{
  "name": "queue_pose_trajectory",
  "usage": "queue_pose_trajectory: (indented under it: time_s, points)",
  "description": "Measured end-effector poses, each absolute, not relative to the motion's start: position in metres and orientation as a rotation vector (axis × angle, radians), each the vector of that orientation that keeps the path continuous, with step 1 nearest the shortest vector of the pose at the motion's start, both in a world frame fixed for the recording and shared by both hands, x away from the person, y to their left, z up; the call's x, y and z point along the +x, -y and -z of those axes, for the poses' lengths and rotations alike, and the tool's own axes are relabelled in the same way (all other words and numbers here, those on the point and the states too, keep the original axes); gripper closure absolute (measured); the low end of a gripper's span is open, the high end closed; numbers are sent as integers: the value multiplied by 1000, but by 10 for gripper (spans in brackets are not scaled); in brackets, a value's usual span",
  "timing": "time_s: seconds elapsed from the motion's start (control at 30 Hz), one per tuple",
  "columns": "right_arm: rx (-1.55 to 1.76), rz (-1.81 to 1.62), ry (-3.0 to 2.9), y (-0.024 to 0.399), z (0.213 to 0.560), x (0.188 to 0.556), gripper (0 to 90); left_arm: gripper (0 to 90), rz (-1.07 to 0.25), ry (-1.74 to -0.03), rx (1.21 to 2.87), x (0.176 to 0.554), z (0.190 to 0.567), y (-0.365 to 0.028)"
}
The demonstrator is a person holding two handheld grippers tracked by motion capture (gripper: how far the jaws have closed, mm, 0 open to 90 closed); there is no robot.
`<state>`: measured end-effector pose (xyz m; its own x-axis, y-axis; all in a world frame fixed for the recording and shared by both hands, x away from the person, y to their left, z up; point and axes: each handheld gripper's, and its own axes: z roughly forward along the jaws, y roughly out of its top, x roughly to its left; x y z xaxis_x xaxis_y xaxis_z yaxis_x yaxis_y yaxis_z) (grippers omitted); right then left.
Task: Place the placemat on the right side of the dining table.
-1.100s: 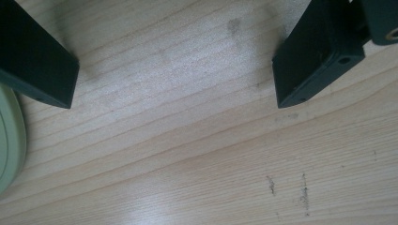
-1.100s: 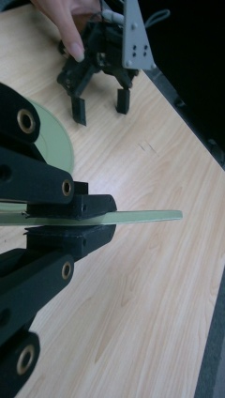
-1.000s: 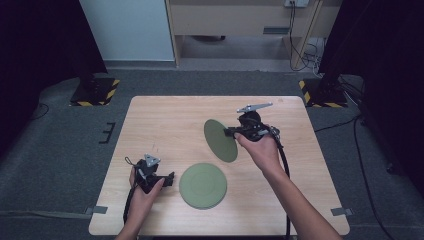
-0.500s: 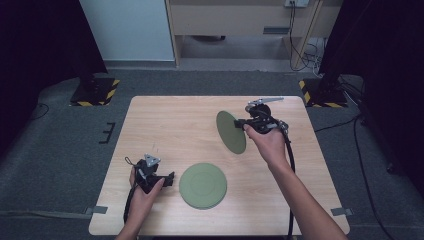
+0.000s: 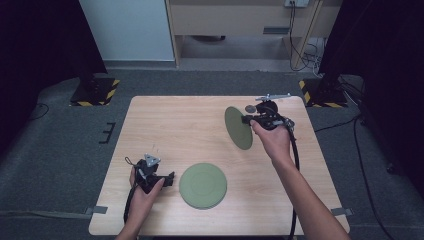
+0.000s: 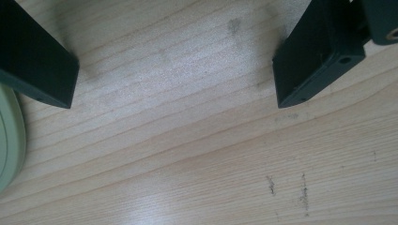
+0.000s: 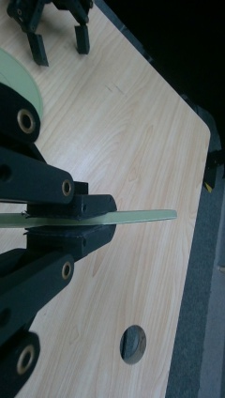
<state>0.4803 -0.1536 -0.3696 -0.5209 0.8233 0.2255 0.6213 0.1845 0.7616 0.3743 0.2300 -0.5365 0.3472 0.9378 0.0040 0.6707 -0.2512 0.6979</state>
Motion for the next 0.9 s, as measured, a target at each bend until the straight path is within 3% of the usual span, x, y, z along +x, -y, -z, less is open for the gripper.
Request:
queue_pose_trajectory:
  time_s: [0.9]
  points:
    - [1532,-1198,-2083,199,381,494,860,0,-572,-1400,2010,374,537,-230]
